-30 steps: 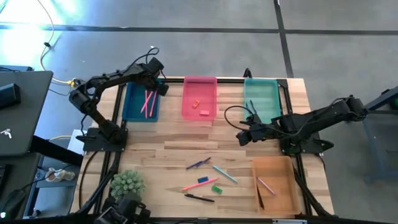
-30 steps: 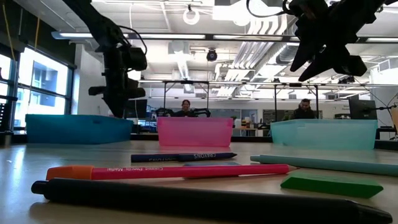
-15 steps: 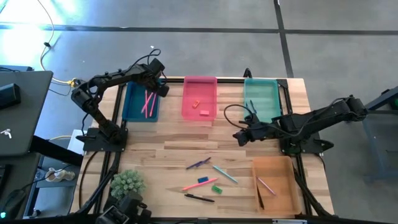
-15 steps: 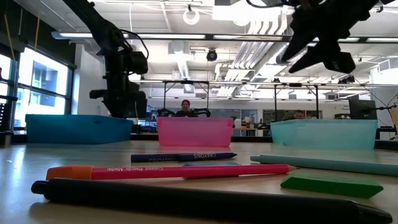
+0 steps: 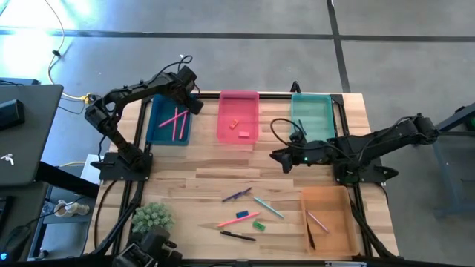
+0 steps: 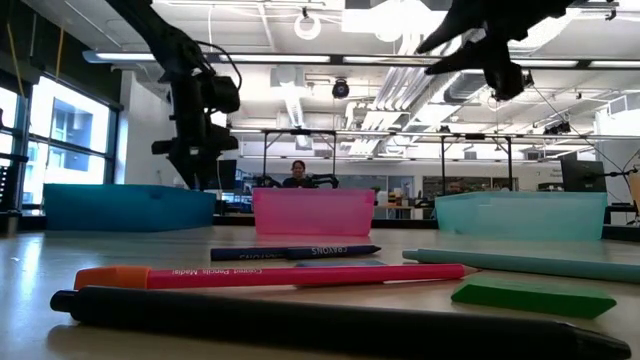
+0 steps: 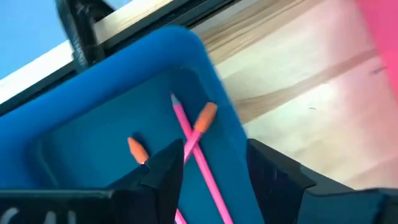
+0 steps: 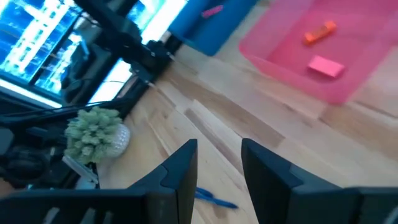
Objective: Sort crayons/erasers/pens/pencils in bins
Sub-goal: Put the light blue pen into the orange bin
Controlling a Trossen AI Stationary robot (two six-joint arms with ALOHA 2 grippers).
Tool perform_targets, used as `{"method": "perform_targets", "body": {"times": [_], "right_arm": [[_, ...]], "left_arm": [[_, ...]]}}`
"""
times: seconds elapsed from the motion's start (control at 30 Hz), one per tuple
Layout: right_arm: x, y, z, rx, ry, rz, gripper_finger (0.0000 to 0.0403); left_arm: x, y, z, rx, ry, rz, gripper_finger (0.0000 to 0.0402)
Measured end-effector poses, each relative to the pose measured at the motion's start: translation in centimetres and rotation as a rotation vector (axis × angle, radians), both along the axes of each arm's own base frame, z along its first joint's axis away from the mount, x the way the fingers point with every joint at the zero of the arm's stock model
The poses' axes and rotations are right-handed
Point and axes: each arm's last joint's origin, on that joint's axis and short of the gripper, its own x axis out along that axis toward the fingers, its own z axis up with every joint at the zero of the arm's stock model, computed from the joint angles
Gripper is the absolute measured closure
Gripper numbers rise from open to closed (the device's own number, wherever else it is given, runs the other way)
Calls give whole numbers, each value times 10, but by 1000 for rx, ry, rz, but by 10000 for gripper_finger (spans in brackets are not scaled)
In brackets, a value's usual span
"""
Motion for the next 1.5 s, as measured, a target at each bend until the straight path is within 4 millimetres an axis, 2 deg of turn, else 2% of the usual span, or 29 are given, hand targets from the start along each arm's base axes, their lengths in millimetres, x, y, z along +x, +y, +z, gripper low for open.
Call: {"method": "perform_targets", "body": {"times": [0.13,0.37,0.57,0.73,1.03,1.17,1.37,1.5], "right_arm": [[2,0,7,-57,-31,31,284],[12,2,38,-195,-33,91,284],[18,3,48,-199,160,108,284],[24,12,36,-107,366,138,284],[43,48,-11,16,634,288,284],[49,59,-27,63,705,361,284],[55,71,-40,80,726,412,284],[58,77,-39,98,698,456,284]], "left_arm": [[3,3,17,0,-3,-32,237],[-1,-3,51,51,-16,-73,245],[-8,-25,86,114,-163,-119,245],[-2,-48,106,160,-261,-206,245],[23,-101,74,168,-484,-288,245],[32,-114,68,145,-516,-292,245],[43,-130,67,99,-548,-298,245],[49,-139,67,61,-569,-283,245]]}}
